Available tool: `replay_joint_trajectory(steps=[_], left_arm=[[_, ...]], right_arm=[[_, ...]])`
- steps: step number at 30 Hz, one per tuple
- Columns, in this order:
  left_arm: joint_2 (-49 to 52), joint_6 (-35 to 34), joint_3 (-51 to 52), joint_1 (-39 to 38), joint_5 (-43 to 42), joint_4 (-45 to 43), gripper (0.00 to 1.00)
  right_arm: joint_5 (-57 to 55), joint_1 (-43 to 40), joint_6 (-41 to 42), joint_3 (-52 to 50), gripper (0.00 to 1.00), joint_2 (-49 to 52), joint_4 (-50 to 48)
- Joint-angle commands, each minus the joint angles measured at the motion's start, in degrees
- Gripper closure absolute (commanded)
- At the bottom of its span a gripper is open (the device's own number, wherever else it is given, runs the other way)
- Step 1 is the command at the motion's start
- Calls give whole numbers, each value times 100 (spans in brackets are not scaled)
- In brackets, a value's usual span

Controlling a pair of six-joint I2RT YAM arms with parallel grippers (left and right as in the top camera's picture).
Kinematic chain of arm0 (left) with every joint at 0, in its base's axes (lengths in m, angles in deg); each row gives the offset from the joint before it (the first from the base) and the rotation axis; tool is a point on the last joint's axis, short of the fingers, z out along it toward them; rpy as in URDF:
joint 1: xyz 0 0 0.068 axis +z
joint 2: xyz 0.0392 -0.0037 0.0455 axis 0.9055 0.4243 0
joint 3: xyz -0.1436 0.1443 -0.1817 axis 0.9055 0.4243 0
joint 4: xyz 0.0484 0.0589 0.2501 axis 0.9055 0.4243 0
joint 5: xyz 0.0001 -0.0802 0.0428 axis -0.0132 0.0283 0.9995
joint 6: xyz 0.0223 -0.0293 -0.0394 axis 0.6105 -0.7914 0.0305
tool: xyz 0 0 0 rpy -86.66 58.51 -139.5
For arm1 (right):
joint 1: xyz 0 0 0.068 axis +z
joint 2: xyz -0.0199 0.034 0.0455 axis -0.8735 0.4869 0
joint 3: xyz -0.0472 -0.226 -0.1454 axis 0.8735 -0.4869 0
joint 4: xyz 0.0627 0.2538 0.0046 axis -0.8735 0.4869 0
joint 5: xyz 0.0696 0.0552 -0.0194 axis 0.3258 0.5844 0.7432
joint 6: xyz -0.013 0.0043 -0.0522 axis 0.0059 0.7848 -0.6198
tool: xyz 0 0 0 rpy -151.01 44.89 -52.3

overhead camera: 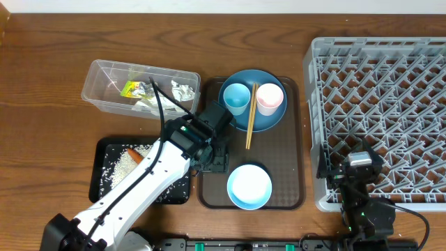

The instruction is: Sort waste into correct bins and load items into the dishwasher rack

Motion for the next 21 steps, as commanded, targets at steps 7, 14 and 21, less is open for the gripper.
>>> replay_joint_trajectory(steps=[7,14,21], left_arm=[[0,-9,26,2,131,9,29],[0,-76,26,2,127,-446,29],[0,-522,26,2,-26,-522,29]], right_arm=[[4,-81,-42,-9,1,-11,15],[4,-81,-39,-9,1,-11,15],[4,-81,-42,-9,1,-11,15]])
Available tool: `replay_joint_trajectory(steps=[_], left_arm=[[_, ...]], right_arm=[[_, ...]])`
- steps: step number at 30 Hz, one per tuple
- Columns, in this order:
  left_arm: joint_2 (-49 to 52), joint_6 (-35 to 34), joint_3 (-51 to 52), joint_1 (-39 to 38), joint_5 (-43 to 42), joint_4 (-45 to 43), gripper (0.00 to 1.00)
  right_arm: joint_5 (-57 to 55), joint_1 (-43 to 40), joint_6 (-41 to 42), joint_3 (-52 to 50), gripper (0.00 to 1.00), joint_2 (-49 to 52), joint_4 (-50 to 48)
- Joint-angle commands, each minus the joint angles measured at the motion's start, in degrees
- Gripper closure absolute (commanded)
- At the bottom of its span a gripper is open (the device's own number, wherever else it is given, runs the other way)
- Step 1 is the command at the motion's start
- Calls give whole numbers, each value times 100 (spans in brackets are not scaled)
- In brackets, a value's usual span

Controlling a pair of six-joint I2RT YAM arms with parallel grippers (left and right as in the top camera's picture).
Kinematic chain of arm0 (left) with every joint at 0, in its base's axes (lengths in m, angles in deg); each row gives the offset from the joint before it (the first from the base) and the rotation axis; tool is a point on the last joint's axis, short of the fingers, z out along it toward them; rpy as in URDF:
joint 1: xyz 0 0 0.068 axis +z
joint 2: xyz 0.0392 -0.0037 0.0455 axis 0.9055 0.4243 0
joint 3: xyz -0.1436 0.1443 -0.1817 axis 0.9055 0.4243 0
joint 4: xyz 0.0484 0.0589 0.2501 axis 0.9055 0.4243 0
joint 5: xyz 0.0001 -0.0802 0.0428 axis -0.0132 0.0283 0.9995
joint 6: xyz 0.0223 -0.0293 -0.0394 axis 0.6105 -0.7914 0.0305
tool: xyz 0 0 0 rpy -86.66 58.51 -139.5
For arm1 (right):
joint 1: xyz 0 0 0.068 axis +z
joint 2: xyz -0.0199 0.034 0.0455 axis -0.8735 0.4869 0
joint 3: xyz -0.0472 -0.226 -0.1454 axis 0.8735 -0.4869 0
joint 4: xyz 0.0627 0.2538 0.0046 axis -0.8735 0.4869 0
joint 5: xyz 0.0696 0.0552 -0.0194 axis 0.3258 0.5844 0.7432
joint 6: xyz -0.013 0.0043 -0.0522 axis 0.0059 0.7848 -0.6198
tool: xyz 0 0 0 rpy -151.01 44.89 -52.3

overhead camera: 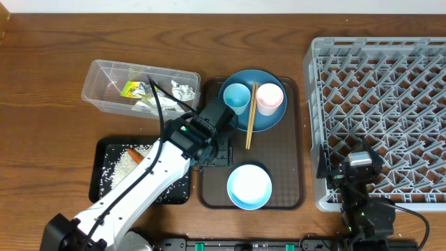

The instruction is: Sort waste into correct bins and load items into the dishwasher rack

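On the brown tray (289, 150), a blue plate (268, 120) carries a blue cup (236, 97), a pink cup (270, 98) and a pair of chopsticks (249, 118). A blue bowl (249, 186) sits at the tray's near end. My left gripper (221, 152) hovers low over the tray's left part, just below the blue cup, and looks open with nothing in it. The right gripper (329, 169) rests at the near left corner of the grey dishwasher rack (380, 104); its fingers are not clear from above.
A clear plastic bin (139, 87) holding wrappers and crumpled paper stands at the back left. A black tray (115, 171) with rice and a carrot piece lies at the front left, partly under my left arm.
My left gripper has shifted slightly away from the front and to the right over the tray, closer to the blue plate. The right arm has not moved.
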Motion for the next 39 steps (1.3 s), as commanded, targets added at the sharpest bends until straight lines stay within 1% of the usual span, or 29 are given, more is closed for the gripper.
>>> replay_joint_trajectory(steps=[1,3,6,11,13,16,17,19,20,21,23,25,29,32,36,39], left_arm=[[0,-212,26,2,-105,26,29],[0,-210,26,2,-199,76,29],[0,-15,26,2,-461,125,29],[0,7,26,2,-787,96,29],[-2,238,15,11,-881,94,30],[-13,872,-46,114,-1543,157,30],[-15,1045,-76,160,-1786,175,30],[-31,1163,-118,234,-1989,179,30],[-50,1161,-133,267,-1987,181,30],[-81,1158,-142,291,-1987,179,30],[-155,1137,-144,328,-1989,186,30],[-262,1141,-144,328,-1987,190,30],[-566,1143,-219,369,-1965,188,30],[-857,1091,-308,442,-1967,229,30],[-1244,785,-308,496,-1963,391,31],[-1368,706,-308,496,-1963,601,31]], right_arm=[[4,-81,-42,-9,1,-9,17],[4,-81,-42,-9,1,-9,17],[4,-81,-42,-9,1,-9,17],[4,-81,-39,-9,1,-9,17],[4,-81,-42,-9,1,-9,17],[-13,-85,-42,-9,1,-9,-212],[238,-85,33,-9,1,-9,-424],[1132,-85,70,24,1,-9,-754],[1443,-85,127,92,1,-9,-765],[1517,-85,380,232,1,-9,-645],[1403,-85,796,647,1,-2,-68],[1379,-87,863,1202,1,55,584],[1403,-85,887,2682,1,481,1853],[1440,-85,883,3919,1,1069,2970],[1722,-85,881,5532,1,2199,5025],[2105,-85,881,6304,1,3018,6262]])
